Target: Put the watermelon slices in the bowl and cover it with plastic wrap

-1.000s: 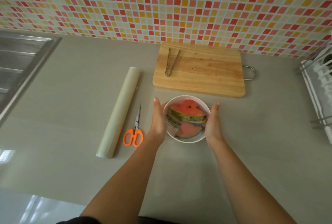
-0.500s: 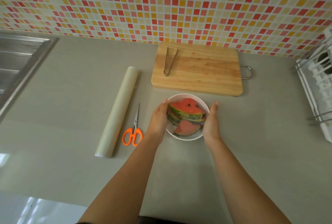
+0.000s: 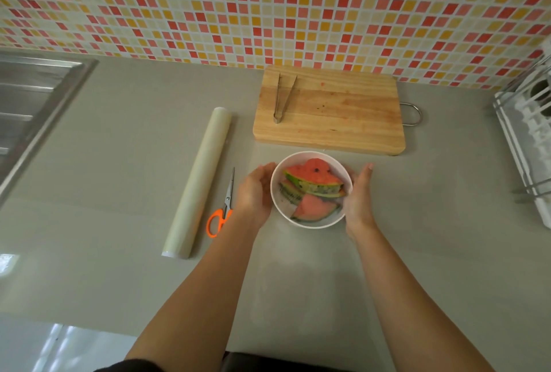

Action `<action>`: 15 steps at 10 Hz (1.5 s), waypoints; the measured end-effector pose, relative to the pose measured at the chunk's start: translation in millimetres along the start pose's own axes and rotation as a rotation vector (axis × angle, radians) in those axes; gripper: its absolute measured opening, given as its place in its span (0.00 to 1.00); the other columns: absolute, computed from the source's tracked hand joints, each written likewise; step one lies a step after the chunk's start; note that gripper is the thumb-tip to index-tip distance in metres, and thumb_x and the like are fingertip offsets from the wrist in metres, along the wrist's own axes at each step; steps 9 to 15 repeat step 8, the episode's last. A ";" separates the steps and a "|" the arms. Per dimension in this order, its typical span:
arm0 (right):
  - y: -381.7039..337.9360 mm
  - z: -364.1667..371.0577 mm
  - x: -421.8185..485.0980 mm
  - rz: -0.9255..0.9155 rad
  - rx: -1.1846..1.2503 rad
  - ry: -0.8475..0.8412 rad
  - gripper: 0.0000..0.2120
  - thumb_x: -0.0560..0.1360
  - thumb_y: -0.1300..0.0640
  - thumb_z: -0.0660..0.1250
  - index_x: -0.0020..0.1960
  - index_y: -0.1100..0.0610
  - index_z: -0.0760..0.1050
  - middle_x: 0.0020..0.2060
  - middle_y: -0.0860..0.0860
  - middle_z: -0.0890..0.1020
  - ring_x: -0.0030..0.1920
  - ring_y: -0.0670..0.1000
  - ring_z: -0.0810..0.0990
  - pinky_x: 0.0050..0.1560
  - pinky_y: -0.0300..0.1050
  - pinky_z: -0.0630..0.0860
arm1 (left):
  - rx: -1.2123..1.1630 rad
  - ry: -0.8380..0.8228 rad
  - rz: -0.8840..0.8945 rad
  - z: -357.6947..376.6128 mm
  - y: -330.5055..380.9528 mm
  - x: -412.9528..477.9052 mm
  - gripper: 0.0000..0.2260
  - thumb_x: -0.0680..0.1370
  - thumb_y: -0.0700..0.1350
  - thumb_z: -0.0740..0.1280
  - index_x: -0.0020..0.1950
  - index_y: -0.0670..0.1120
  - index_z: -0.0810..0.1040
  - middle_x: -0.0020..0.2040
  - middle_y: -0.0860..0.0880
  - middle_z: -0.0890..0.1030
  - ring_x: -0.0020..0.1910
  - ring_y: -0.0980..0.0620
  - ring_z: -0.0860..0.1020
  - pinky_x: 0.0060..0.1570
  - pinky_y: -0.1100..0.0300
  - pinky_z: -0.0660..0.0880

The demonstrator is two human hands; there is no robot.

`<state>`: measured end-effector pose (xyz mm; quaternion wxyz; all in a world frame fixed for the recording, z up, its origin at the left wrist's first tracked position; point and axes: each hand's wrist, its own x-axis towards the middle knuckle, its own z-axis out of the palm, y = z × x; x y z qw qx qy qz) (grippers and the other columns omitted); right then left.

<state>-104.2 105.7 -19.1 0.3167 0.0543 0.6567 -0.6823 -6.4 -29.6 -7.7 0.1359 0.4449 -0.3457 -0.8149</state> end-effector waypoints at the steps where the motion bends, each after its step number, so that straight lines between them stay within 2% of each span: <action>1: -1.6 -5.5 -0.5 -0.047 0.095 -0.009 0.35 0.76 0.35 0.37 0.67 0.53 0.69 0.64 0.53 0.76 0.62 0.51 0.74 0.65 0.50 0.69 | -0.038 0.038 0.092 -6.9 -10.3 -5.1 0.24 0.83 0.53 0.48 0.65 0.39 0.74 0.57 0.44 0.79 0.56 0.49 0.77 0.61 0.55 0.70; 2: 0.4 -0.5 -5.2 -0.060 0.078 -0.059 0.33 0.76 0.35 0.35 0.63 0.48 0.71 0.56 0.48 0.80 0.57 0.48 0.78 0.55 0.47 0.76 | 0.003 -0.119 0.178 -0.9 -31.9 -17.3 0.31 0.82 0.58 0.40 0.67 0.42 0.74 0.63 0.42 0.79 0.63 0.48 0.76 0.63 0.53 0.71; 3: 1.4 4.3 -6.0 -0.022 0.064 -0.042 0.35 0.75 0.34 0.35 0.61 0.49 0.74 0.51 0.49 0.82 0.55 0.50 0.80 0.54 0.49 0.77 | -0.021 -0.109 0.180 6.1 -37.4 -21.3 0.30 0.82 0.58 0.40 0.66 0.43 0.75 0.62 0.41 0.80 0.63 0.46 0.76 0.63 0.51 0.71; 4: -8.9 2.9 -2.1 0.054 0.121 -0.075 0.41 0.72 0.29 0.37 0.63 0.55 0.73 0.56 0.56 0.81 0.58 0.56 0.78 0.62 0.58 0.72 | 0.057 -0.111 0.137 13.7 -25.9 -15.3 0.32 0.81 0.60 0.40 0.66 0.43 0.75 0.61 0.40 0.80 0.62 0.44 0.76 0.65 0.45 0.71; 6: -21.4 2.3 8.0 0.037 0.201 -0.123 0.42 0.72 0.30 0.37 0.66 0.58 0.70 0.60 0.60 0.78 0.61 0.58 0.76 0.65 0.61 0.69 | 0.140 -0.215 0.128 25.4 -8.5 -1.0 0.35 0.80 0.63 0.38 0.68 0.43 0.73 0.63 0.39 0.78 0.64 0.43 0.76 0.66 0.41 0.70; 7: -20.7 1.8 10.5 0.045 0.223 -0.124 0.41 0.73 0.31 0.37 0.66 0.59 0.70 0.61 0.61 0.77 0.61 0.58 0.76 0.63 0.60 0.71 | 0.062 -0.227 0.133 22.1 -8.6 4.2 0.33 0.80 0.63 0.40 0.74 0.44 0.66 0.69 0.41 0.74 0.67 0.43 0.72 0.68 0.42 0.67; 8: -13.6 -0.2 11.3 0.086 0.311 -0.143 0.42 0.73 0.30 0.38 0.65 0.58 0.71 0.60 0.60 0.78 0.59 0.58 0.77 0.61 0.58 0.72 | -0.211 -0.193 0.108 11.2 -16.3 8.5 0.30 0.80 0.63 0.45 0.77 0.49 0.55 0.71 0.51 0.67 0.71 0.48 0.67 0.71 0.47 0.62; 15: -13.6 -0.2 11.3 0.086 0.311 -0.143 0.42 0.73 0.30 0.38 0.65 0.58 0.71 0.60 0.60 0.78 0.59 0.58 0.77 0.61 0.58 0.72 | -0.211 -0.193 0.108 11.2 -16.3 8.5 0.30 0.80 0.63 0.45 0.77 0.49 0.55 0.71 0.51 0.67 0.71 0.48 0.67 0.71 0.47 0.62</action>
